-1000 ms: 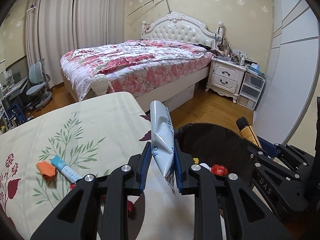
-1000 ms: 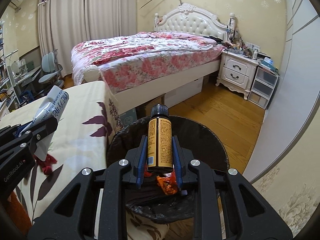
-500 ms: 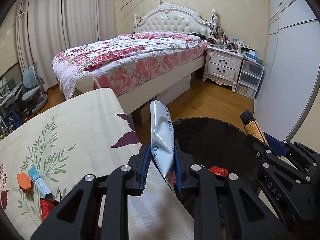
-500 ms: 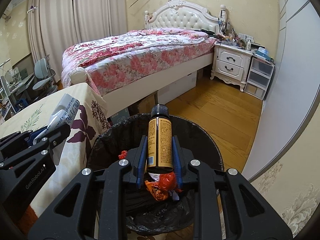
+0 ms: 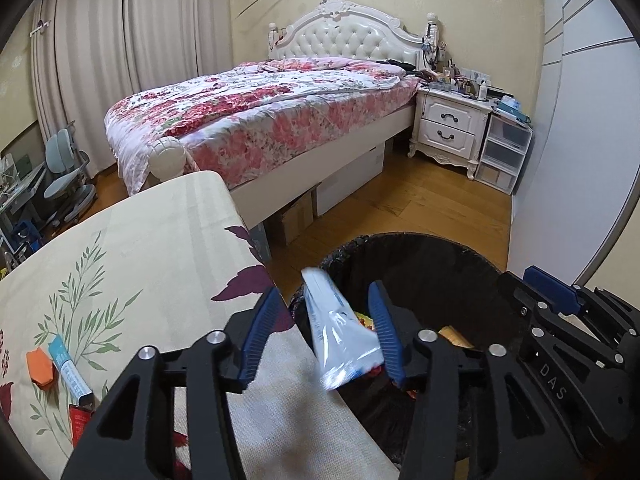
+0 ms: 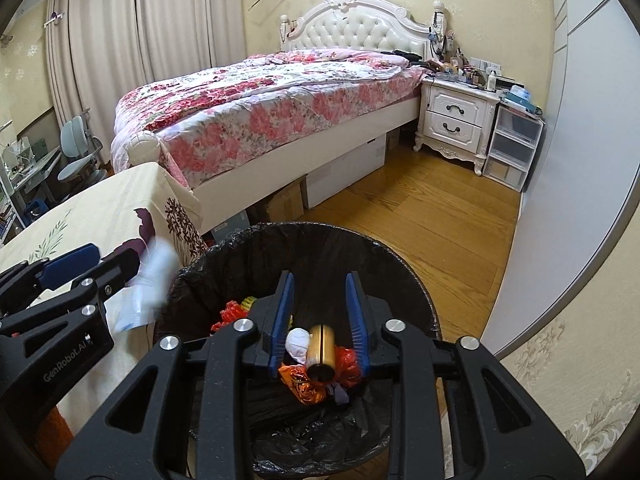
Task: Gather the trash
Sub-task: 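Open both grippers to drop the white tube and gold bottle into the bin, then move back to the bed and grasp the red can with the left gripper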
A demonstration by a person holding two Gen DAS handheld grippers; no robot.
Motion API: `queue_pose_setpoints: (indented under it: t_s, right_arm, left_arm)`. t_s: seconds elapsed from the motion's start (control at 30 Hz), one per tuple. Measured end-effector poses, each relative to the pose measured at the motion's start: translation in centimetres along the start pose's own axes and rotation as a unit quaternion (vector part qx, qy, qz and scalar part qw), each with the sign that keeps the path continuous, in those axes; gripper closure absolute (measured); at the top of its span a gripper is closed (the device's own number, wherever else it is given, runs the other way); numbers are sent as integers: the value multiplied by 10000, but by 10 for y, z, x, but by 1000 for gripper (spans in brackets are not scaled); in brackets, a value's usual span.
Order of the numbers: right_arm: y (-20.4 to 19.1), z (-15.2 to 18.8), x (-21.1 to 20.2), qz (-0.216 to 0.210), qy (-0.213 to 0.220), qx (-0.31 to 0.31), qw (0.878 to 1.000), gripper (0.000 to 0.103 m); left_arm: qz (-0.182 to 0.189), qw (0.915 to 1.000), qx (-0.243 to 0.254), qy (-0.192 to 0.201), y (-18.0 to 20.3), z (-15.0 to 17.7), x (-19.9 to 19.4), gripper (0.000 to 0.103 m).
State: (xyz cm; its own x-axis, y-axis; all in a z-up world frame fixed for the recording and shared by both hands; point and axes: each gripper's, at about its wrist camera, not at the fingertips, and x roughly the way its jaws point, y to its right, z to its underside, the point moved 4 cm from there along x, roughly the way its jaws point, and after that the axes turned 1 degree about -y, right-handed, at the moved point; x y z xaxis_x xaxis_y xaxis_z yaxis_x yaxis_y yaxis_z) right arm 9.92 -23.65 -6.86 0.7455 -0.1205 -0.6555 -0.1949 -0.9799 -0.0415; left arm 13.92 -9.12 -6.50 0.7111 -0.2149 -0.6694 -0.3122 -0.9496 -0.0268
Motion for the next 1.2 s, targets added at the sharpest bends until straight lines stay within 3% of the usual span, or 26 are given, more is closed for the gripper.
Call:
queue_pose_setpoints:
  t_s: [0.1, 0.23, 0.57, 0.77, 1.2]
  right_arm:
    - [2, 0, -2, 93, 65, 45, 9999, 61]
    - [4, 0, -6, 236, 107, 57, 9996, 48]
    - [8, -2, -13, 399, 110, 204, 9989, 26]
    - [3, -3, -20, 488, 165, 165, 9985, 17]
    - [-22, 9, -42, 147, 61, -3, 9999, 16]
  left_arm:
    - [32, 9999, -124, -19, -3, 1, -1, 31]
    - [-76, 9998, -179, -7, -8, 3, -4, 24]
    - [-293, 9992, -266, 56, -24, 5, -17, 20]
    - [-391, 9987, -321, 74, -34, 9, -29, 18]
    - [-530, 9969, -567, 111, -69, 26, -72, 18]
